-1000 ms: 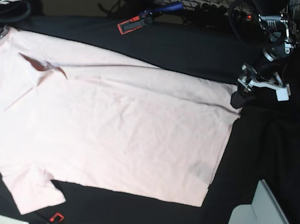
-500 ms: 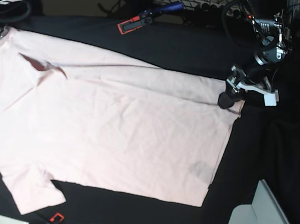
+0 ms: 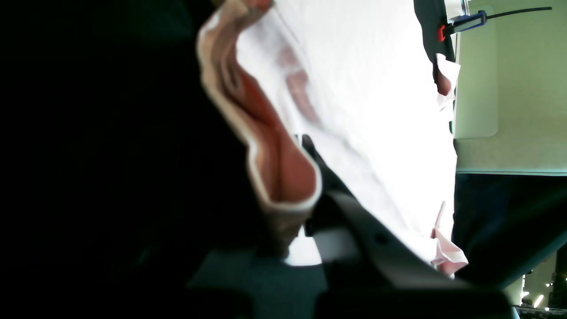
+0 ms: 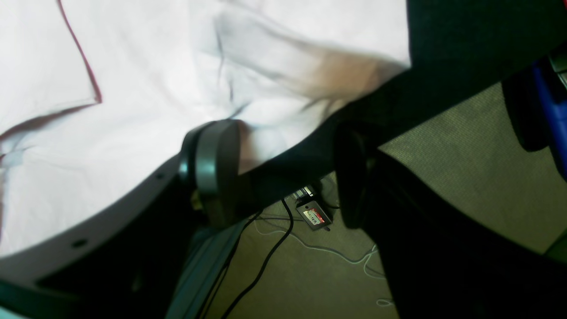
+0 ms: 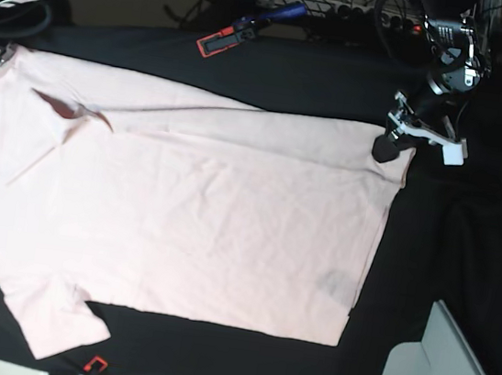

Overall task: Fold the T-shirt properly
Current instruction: 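Drag the held shirt corner with the left gripper away from the collar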

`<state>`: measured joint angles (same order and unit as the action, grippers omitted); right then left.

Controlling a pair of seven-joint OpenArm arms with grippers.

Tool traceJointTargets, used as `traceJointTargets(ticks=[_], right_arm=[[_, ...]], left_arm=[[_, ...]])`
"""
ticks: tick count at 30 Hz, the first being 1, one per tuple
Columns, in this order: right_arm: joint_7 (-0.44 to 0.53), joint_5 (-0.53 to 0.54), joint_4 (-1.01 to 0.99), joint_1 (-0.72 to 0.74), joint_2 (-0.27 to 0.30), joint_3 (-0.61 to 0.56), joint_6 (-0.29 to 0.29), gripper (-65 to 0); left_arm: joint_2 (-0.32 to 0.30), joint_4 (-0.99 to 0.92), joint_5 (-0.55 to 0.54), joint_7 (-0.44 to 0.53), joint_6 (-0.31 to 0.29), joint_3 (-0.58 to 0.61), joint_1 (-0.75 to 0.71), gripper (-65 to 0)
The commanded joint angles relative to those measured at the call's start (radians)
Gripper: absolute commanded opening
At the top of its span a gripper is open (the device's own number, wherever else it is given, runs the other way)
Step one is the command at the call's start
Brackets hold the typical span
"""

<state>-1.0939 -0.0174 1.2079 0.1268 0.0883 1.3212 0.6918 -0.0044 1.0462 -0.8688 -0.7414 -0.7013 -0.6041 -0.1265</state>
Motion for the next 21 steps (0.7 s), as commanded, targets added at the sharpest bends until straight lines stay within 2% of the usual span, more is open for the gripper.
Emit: traceJointTargets(ticks=[1,10,15,21], right_arm=[[0.007,0.009,0.017,0.009,0.02,-0.004,0.006,-32.4],[0.007,0.009,0.017,0.006,0.02,-0.004,0.006,-32.4],[0.007,0.009,0.017,0.007,0.017,-0.004,0.006,-32.4],[0.002,0.009,0.017,0.007,0.017,-0.004,0.006,-32.4]], left_arm=[[-0.01,0.01,-0.007,0.004,0.003,-0.024,-0.025,-65.0],[-0.026,0.01,-0.005,0.004,0.003,-0.043,-0.167,-65.0],[-0.039,0.012,-0.008,0.006,0.003,-0.043,-0.201,-65.0],[-0.039,0.156,-0.008,0.009,0.003,-0.044,-0.249,-65.0]])
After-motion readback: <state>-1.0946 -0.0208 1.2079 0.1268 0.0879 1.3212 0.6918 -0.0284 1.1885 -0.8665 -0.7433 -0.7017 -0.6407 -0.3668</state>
